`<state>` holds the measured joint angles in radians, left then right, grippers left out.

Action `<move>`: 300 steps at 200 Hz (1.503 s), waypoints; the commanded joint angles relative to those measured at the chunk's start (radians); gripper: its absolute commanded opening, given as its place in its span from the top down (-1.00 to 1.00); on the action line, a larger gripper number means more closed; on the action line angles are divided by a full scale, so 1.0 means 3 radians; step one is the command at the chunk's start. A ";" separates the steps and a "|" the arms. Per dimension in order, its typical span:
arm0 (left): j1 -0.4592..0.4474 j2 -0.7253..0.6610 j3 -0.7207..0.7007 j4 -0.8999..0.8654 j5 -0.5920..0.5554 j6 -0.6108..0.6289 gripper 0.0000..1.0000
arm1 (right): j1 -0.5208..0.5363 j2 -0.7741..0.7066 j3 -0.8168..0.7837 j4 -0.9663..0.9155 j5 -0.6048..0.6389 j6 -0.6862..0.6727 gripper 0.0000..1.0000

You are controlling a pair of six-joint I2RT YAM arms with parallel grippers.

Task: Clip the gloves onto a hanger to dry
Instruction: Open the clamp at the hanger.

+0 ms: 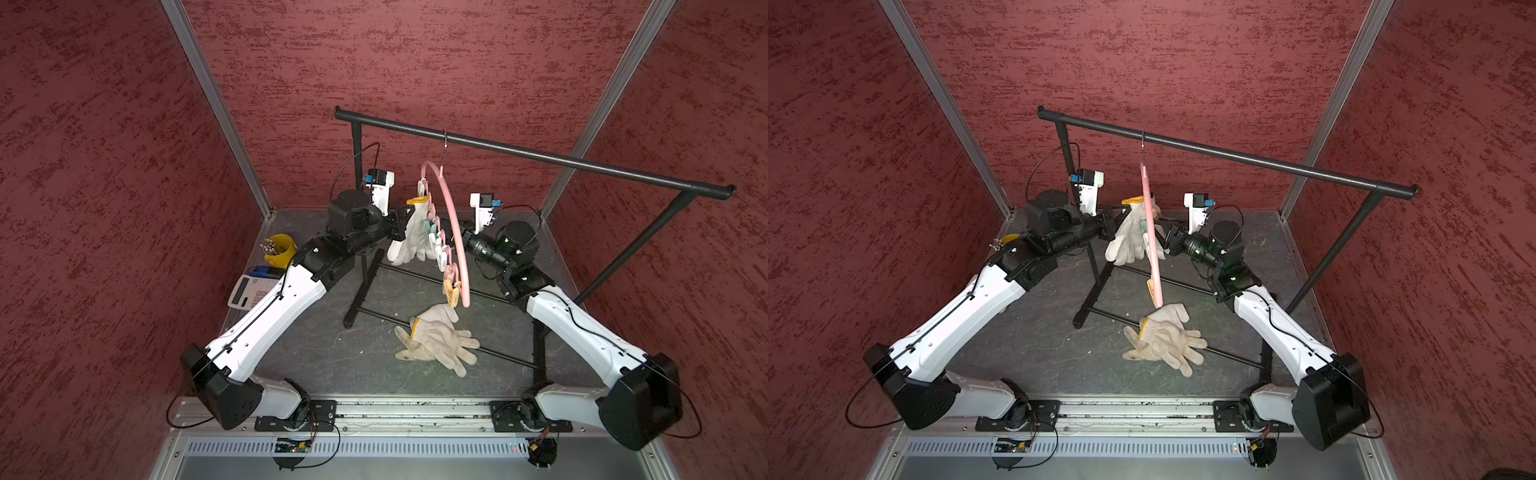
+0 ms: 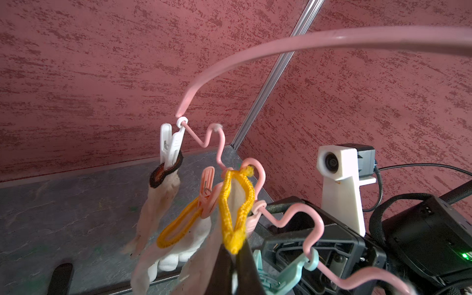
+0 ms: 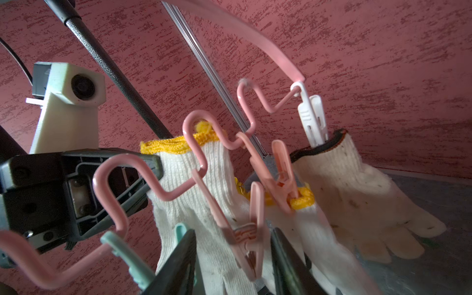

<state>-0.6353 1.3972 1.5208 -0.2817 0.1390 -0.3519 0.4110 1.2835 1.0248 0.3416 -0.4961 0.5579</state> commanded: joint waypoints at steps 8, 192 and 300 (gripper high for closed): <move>-0.0045 0.0085 0.0158 -0.0044 -0.0053 -0.0033 1.00 | -0.0069 -0.0109 -0.0017 0.0088 -0.0085 -0.0085 0.07; -0.0154 0.0246 0.0361 -0.0135 -0.0085 -0.0008 1.00 | -0.0288 -0.0234 -0.0190 0.0121 -0.0529 0.0022 0.05; -0.0163 0.0213 0.0331 -0.0128 -0.0094 -0.0008 1.00 | -0.0245 -0.0052 -0.0128 0.0205 -0.0387 0.0124 0.03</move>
<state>-0.6792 1.4662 1.6012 -0.3260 0.1207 -0.3546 0.3321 1.2575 0.9726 0.3710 -0.6342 0.5949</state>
